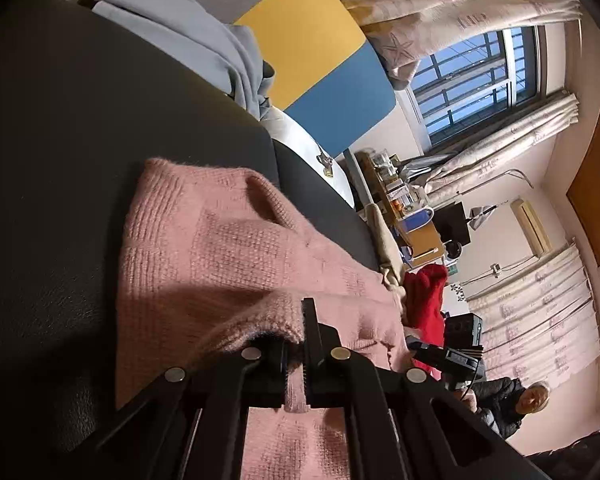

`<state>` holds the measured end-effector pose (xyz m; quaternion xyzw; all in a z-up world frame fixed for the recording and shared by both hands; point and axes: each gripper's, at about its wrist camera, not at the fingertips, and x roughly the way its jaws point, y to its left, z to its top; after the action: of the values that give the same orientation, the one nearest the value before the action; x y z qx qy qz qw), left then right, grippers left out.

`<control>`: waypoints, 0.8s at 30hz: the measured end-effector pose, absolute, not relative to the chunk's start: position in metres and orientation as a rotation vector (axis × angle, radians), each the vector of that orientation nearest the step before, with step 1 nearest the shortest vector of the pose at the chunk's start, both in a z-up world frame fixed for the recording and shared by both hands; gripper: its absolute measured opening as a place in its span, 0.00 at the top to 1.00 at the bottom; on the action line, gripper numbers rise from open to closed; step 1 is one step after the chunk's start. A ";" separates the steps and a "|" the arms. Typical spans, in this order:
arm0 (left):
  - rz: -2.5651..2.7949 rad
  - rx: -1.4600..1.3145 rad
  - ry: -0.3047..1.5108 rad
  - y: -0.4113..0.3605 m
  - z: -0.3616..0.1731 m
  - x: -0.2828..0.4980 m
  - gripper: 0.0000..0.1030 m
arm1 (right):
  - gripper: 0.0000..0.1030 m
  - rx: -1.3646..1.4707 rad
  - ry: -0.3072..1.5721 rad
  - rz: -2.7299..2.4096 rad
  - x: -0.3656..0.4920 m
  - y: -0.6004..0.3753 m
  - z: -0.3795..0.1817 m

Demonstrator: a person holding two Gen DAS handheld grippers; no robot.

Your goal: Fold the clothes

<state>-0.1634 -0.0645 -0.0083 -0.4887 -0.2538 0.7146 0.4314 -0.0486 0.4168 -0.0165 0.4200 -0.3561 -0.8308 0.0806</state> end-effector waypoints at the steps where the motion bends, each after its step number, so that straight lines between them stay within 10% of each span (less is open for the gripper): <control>1: 1.778 -1.203 -0.645 -0.067 -0.004 -0.161 0.97 | 0.83 1.250 -1.052 -2.489 -0.047 0.416 -0.014; 13: 1.776 -1.076 -0.847 -0.050 0.020 -0.206 0.96 | 0.86 0.822 -1.361 -2.573 -0.048 0.476 0.027; 17: 1.802 -1.402 -0.912 -0.034 -0.052 -0.236 0.89 | 0.34 1.023 -1.551 -2.534 -0.064 0.494 -0.024; 24: 1.886 -1.251 -0.967 -0.074 -0.039 -0.219 0.78 | 0.34 0.898 -1.542 -2.525 -0.035 0.502 -0.022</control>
<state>-0.2194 -0.0742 -0.0391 -0.4791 -0.3704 0.7223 0.3339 -0.0352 0.5015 -0.0221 0.2904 -0.4986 -0.8164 0.0246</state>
